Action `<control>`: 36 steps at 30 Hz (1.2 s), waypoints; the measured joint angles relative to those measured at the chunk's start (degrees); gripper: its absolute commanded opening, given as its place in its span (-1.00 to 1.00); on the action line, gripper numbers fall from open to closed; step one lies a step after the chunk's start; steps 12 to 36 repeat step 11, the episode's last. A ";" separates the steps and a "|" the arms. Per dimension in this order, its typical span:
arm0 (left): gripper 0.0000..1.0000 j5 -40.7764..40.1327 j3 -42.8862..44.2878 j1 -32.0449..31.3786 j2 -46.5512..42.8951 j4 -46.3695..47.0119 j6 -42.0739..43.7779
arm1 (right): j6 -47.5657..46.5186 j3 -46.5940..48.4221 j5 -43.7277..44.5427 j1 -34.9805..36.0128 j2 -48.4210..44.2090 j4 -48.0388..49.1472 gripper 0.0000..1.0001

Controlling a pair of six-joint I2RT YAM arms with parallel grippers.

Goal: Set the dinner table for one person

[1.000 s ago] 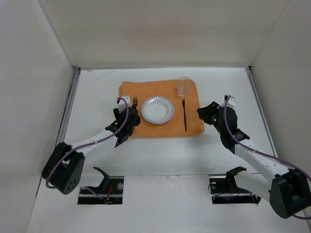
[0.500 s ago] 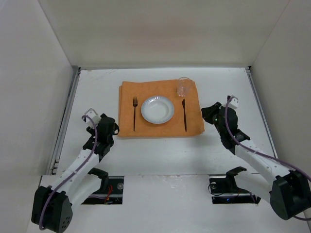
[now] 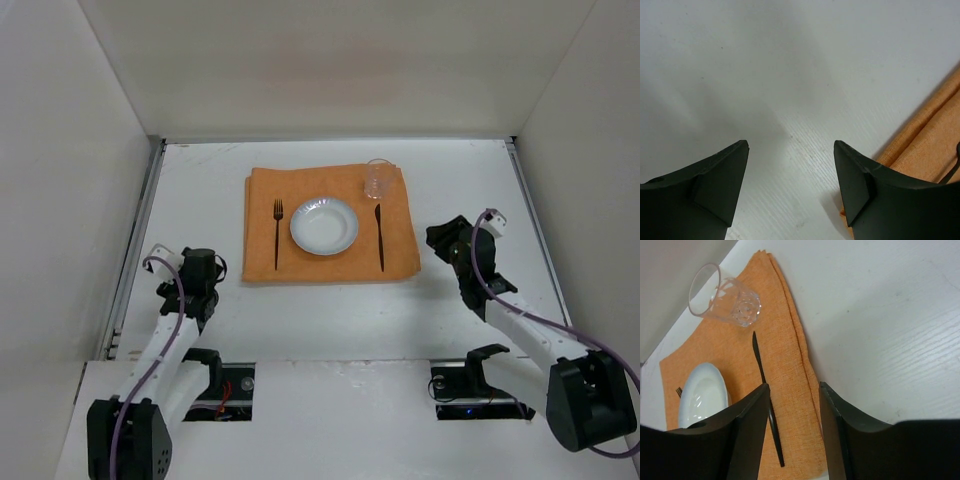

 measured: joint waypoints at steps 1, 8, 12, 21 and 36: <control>0.34 0.50 -0.07 0.35 0.28 0.00 -0.17 | 0.09 0.00 0.00 0.04 0.09 0.26 0.01; 0.31 2.56 -0.09 0.52 2.67 1.31 -0.15 | 0.48 0.00 -1.38 0.52 2.51 1.95 0.01; 0.32 2.99 -0.02 0.17 4.50 2.84 0.31 | 0.46 0.00 -1.75 0.59 2.56 2.25 0.01; 0.32 2.99 -0.02 0.17 4.50 2.84 0.31 | 0.46 0.00 -1.75 0.59 2.56 2.25 0.01; 0.32 2.99 -0.02 0.17 4.50 2.84 0.31 | 0.46 0.00 -1.75 0.59 2.56 2.25 0.01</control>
